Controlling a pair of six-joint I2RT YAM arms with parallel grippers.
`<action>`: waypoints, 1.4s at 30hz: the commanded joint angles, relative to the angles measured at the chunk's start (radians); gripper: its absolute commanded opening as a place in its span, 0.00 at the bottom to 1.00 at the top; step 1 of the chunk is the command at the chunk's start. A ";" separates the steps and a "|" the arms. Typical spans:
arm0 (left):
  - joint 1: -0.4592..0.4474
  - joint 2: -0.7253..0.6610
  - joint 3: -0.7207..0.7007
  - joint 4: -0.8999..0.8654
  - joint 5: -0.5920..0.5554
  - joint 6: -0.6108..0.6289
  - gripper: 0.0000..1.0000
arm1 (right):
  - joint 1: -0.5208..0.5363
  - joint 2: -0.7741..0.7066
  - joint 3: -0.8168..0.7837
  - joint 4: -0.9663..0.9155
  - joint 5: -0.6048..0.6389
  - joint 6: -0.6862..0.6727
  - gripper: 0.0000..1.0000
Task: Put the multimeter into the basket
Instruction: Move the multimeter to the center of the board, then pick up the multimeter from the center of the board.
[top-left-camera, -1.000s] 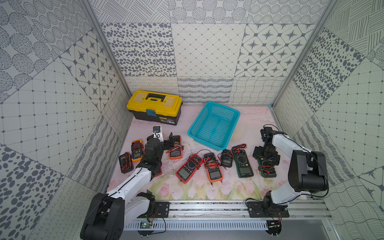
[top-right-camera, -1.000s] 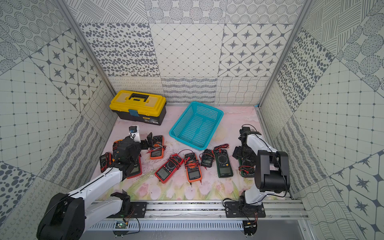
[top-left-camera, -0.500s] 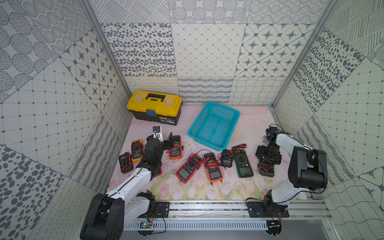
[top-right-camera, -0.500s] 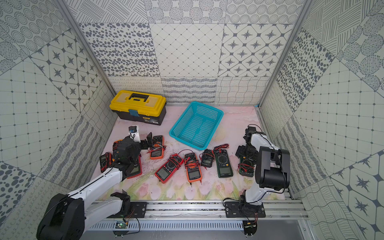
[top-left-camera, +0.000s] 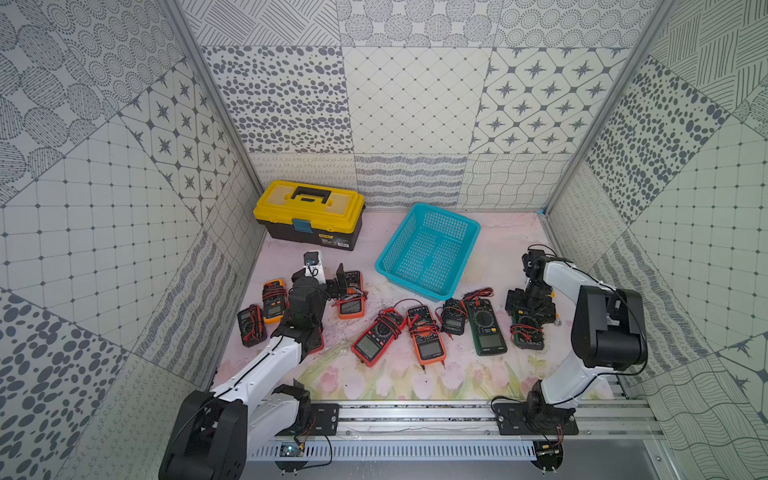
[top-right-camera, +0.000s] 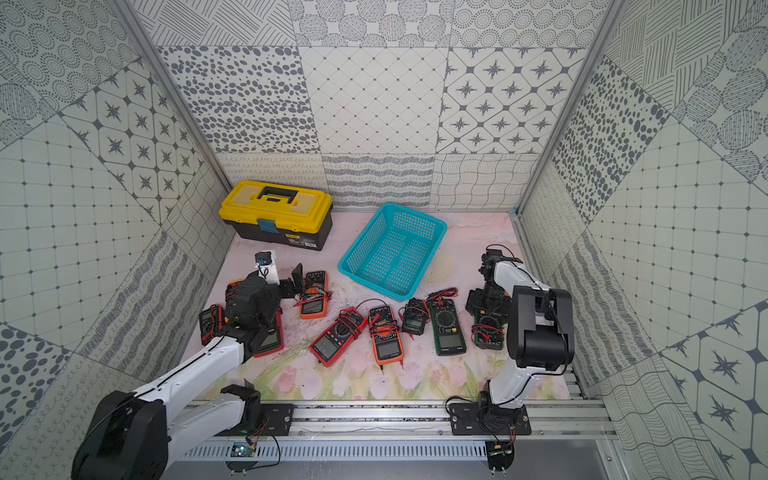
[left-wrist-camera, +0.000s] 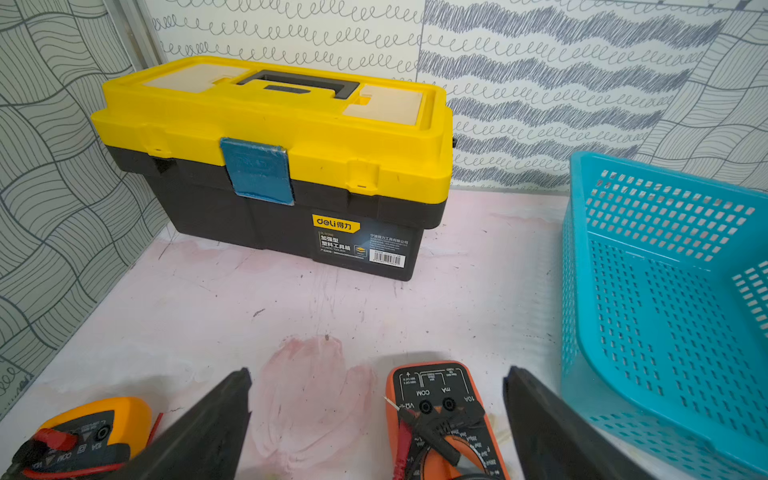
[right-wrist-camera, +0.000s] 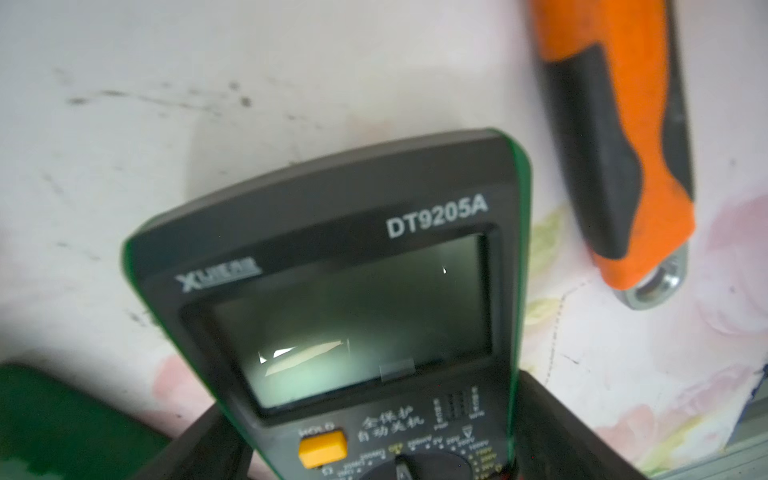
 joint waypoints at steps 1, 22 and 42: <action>-0.004 -0.016 0.002 0.016 -0.013 -0.014 0.99 | 0.069 0.121 -0.022 0.191 -0.265 -0.046 0.89; -0.003 -0.038 -0.007 0.032 -0.030 -0.004 0.99 | 0.093 0.173 0.034 0.140 -0.242 -0.053 0.79; -0.003 -0.034 -0.019 0.037 -0.044 -0.033 0.99 | 0.242 -0.042 0.499 -0.031 0.201 -0.131 0.17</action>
